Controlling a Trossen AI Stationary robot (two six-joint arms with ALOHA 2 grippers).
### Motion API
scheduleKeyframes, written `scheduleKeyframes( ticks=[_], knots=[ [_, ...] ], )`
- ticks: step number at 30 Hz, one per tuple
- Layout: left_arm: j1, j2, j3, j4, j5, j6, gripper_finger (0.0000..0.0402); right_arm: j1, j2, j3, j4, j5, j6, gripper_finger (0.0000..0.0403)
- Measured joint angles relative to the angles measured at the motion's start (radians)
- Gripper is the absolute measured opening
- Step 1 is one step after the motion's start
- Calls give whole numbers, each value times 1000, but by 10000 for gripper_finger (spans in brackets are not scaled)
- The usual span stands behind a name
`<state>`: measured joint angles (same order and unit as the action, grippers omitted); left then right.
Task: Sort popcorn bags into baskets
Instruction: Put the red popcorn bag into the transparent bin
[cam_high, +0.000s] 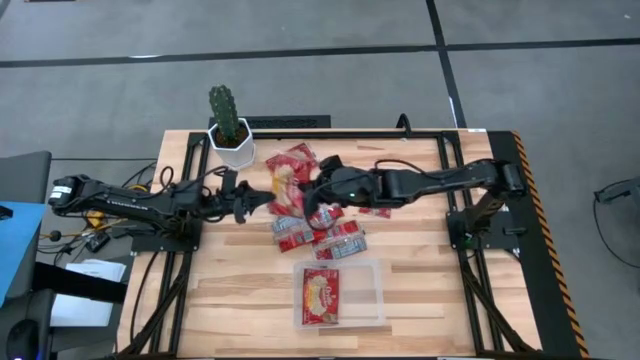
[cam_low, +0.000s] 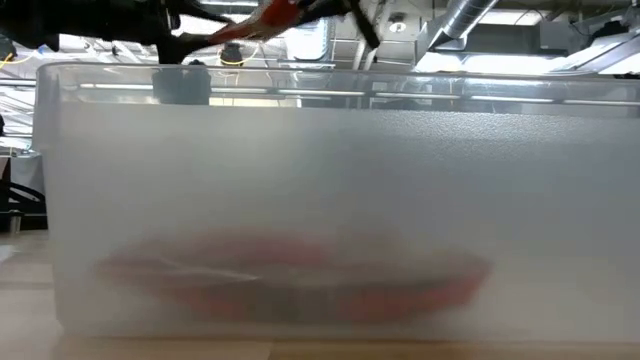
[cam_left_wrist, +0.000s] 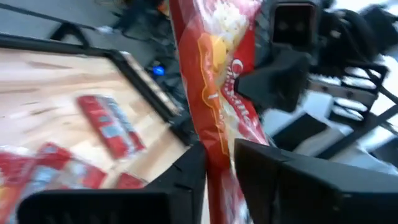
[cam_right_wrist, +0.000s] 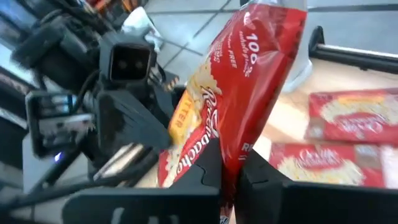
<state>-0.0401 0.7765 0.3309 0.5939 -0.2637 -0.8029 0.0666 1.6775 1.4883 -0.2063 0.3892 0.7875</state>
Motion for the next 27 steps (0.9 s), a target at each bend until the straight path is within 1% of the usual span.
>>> scheduleKeyframes(
  ticks=[4,7,11,14,18,22,24,27],
  knots=[
    [0,0,0,7,101,-4,108,44,-76,1,-154,14,5,18],
    [0,-1,1,7,150,-27,129,99,-118,1,-285,38,44,17],
    [0,-1,0,6,166,-48,144,230,-159,1,-453,77,167,17],
    [0,-1,0,5,166,-48,146,360,-147,-2,-548,106,316,17],
    [0,0,0,3,165,-47,146,524,-106,-66,-535,162,564,17],
    [0,0,0,-1,164,-48,147,646,-59,-143,-536,189,809,18],
    [0,0,0,-4,163,-48,147,687,-51,-172,-537,196,881,18],
    [0,0,0,-8,158,-48,147,701,-47,-213,-508,195,919,18]
  ],
)
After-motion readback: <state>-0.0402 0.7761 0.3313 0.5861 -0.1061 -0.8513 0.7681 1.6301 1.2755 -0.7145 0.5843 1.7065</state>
